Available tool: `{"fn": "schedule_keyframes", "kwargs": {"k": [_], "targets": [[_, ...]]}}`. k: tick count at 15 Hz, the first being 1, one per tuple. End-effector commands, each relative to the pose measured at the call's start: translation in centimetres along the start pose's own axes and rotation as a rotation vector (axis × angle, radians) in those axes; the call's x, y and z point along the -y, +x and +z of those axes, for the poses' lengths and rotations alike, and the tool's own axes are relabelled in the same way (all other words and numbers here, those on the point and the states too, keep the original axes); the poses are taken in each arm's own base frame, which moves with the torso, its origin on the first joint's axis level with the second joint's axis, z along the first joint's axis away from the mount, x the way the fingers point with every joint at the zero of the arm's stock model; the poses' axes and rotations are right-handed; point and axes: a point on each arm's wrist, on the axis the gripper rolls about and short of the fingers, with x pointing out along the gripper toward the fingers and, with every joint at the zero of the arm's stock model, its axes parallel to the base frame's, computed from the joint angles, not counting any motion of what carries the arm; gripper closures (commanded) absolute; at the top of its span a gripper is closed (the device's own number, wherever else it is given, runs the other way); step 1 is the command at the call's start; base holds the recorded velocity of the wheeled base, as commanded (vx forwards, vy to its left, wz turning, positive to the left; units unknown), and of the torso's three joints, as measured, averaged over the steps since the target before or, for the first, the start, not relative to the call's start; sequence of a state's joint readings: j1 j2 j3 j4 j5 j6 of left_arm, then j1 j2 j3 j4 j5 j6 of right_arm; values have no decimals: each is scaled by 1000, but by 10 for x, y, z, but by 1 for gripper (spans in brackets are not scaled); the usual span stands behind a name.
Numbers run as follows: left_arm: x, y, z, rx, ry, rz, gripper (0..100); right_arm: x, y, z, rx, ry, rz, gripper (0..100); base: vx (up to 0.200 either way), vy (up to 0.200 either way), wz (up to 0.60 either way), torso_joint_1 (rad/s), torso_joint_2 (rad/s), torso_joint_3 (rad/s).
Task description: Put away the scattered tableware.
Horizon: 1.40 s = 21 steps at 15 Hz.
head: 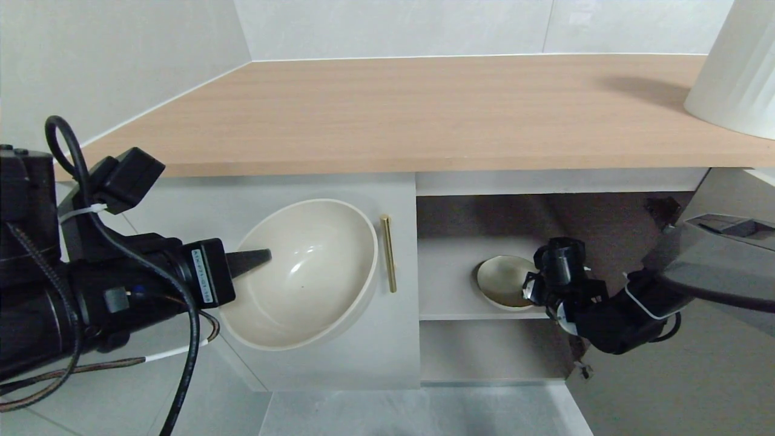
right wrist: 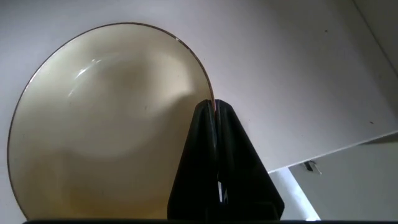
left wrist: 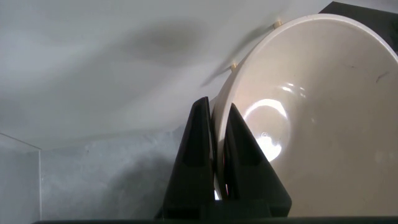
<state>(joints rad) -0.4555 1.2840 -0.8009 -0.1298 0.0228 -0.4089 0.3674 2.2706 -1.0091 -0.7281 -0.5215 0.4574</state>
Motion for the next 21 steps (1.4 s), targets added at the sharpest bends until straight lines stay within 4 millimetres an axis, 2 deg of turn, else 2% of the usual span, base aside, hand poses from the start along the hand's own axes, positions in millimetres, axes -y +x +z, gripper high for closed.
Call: {"fn": "schedule_keyframes", "kwargs": {"k": [1,9,10,13,15,16,17,19,21], "targets": [[0,1,0,-4,-1,2,100,-1,4,-2,0,-1,-4,100,0,0,0,0,0,0],[0,2,-1,-6,0,3,100,-6,9,2,30,10,-24,100,0,0,0,0,0,0],[0,2,-1,-6,-2,3,100,-6,10,1,30,11,-26,0,0,0,0,0,0,0],[1,7,-3,-22,2,-3,100,-6,7,6,43,21,-19,0,0,0,0,0,0,0],[7,13,-6,-47,15,-22,100,-8,-13,26,76,40,10,0,0,0,0,0,0,0],[7,14,-7,-49,14,-24,100,-8,-16,28,79,42,14,0,0,0,0,0,0,0],[17,24,-9,-76,31,-47,100,-9,-51,40,68,29,105,0,0,0,0,0,0,0],[24,34,-19,-124,51,-54,100,2,-105,59,-8,-85,242,0,0,0,0,0,0,0],[29,36,-25,-151,65,-69,100,8,-147,74,-58,-122,339,0,0,0,0,0,0,0]]}}
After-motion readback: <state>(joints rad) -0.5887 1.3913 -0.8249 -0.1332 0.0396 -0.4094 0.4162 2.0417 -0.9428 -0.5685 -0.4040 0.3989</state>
